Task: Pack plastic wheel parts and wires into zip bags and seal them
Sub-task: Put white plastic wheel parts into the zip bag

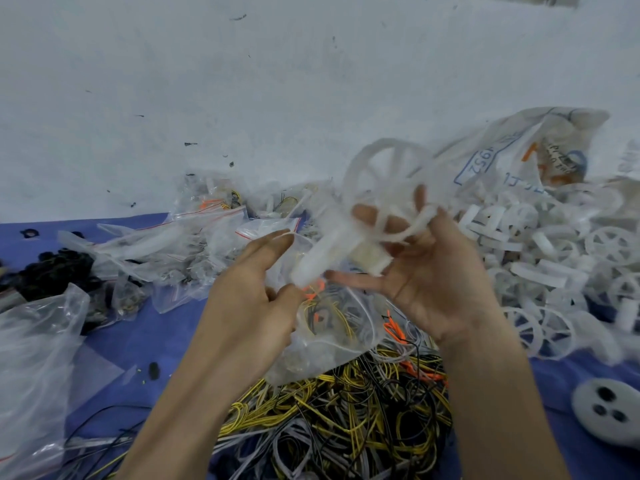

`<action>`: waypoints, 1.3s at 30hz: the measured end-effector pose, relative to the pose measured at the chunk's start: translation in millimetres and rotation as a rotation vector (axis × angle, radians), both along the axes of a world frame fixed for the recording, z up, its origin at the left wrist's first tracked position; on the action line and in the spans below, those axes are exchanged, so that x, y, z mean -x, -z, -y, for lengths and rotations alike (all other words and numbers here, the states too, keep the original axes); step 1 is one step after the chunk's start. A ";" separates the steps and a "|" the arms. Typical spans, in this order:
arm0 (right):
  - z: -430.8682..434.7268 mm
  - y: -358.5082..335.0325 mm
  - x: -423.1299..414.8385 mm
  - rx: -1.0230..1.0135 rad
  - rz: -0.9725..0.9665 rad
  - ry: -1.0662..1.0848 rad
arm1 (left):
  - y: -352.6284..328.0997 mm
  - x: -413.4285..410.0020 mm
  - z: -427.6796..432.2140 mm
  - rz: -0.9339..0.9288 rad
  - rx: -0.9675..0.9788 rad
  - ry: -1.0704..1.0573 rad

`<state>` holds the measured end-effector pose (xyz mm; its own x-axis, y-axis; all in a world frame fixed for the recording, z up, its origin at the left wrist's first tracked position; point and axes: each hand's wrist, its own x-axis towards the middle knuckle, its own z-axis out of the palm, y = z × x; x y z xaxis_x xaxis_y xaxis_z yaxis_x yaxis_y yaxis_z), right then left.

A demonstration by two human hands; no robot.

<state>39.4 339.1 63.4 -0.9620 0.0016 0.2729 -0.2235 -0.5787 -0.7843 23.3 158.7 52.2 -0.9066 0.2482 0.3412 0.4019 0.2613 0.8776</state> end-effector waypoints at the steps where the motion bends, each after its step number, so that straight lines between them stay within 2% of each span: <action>1: 2.7 1.1 1.2 -0.039 0.013 -0.015 | -0.4 0.0 1.1 0.004 0.010 0.007; 7: -1.0 2.6 4.2 -0.184 0.057 0.029 | -7.8 -2.5 6.6 0.073 -0.060 0.032; 19: -3.0 6.0 -5.2 -0.818 -0.016 -0.029 | -5.2 -4.1 2.4 0.015 0.008 0.149; 23: -1.2 2.2 -7.7 -1.000 -0.004 0.042 | -6.1 -4.7 2.7 0.006 0.013 0.169; 27: 4.2 1.8 -6.7 -1.064 0.009 0.125 | -8.8 -8.0 2.8 -0.001 0.036 0.171; 33: 8.1 2.4 -1.3 -1.039 -0.042 0.246 | -10.6 -11.5 -2.3 0.005 0.039 0.161; 39: 10.9 2.1 -1.7 -1.222 -0.172 0.343 | -11.5 -12.7 -4.2 -0.001 0.042 0.130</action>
